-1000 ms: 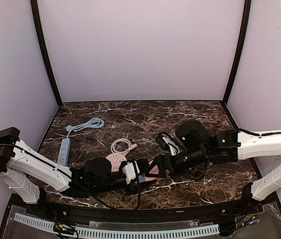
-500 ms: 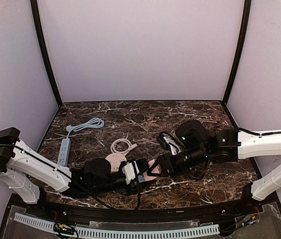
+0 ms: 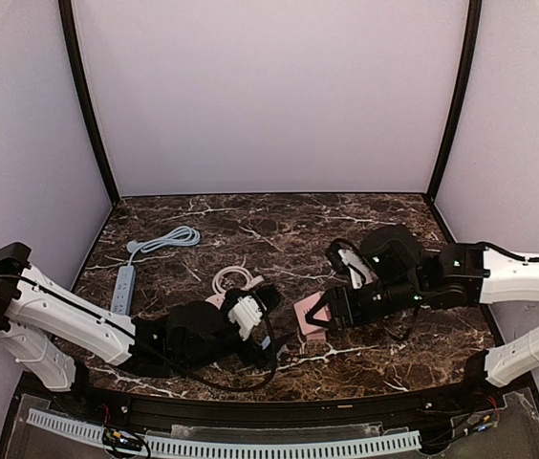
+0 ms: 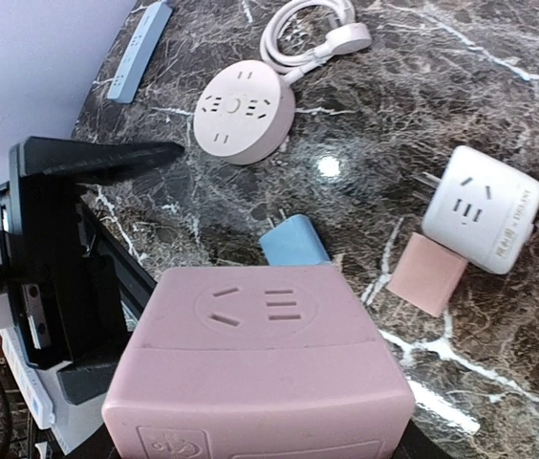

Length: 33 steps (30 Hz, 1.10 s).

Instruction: Insert the plug

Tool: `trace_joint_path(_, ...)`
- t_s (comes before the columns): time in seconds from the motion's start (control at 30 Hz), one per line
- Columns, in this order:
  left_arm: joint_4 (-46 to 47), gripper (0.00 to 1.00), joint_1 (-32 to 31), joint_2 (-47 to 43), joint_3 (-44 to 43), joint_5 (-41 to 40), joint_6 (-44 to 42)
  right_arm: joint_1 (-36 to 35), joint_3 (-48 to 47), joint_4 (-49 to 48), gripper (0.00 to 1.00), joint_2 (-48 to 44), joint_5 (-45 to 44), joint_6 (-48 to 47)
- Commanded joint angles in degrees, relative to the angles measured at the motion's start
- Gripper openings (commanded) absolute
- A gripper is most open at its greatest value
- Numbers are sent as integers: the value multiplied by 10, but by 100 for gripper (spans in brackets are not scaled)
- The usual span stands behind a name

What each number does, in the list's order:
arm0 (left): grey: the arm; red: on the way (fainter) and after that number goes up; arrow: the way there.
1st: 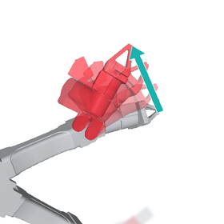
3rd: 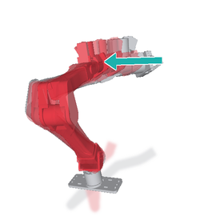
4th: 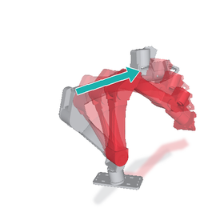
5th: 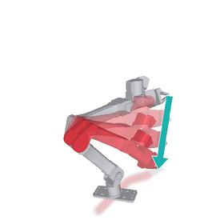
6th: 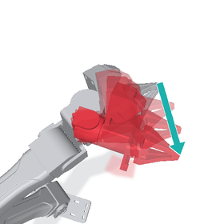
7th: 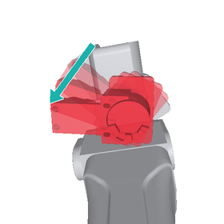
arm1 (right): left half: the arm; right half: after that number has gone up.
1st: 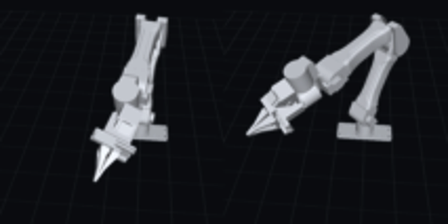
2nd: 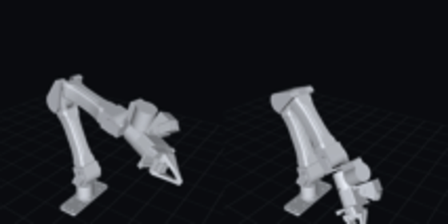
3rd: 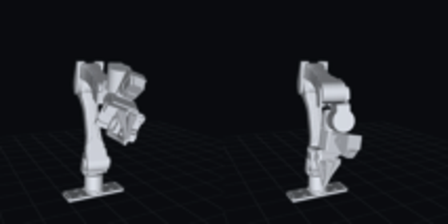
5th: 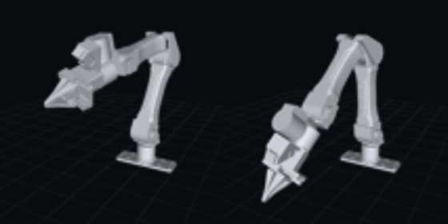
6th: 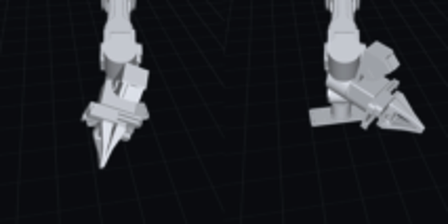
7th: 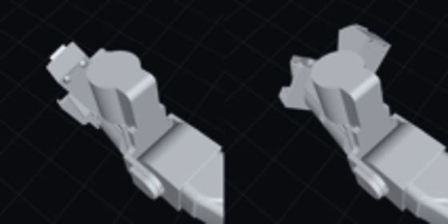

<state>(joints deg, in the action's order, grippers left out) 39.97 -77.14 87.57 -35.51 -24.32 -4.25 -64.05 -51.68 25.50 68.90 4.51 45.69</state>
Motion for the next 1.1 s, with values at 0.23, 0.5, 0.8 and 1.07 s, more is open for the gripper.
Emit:
trace_joint_path(0.23, -281, 98, 116, -56, -86, -80, 155, 13, 47, 54, 0, -81, -86, -13)
trace_joint_path(0.5, -433, 94, 238, 47, -203, 22, 168, 13, 64, 63, 0, -116, -78, -10)
trace_joint_path(0.8, -516, 85, 266, 200, -327, 100, 94, 13, 74, 83, 0, -154, -71, -1)
trace_joint_path(1.07, -546, 76, 272, 243, -373, 107, 71, 14, 70, 97, 0, -170, -67, 4)
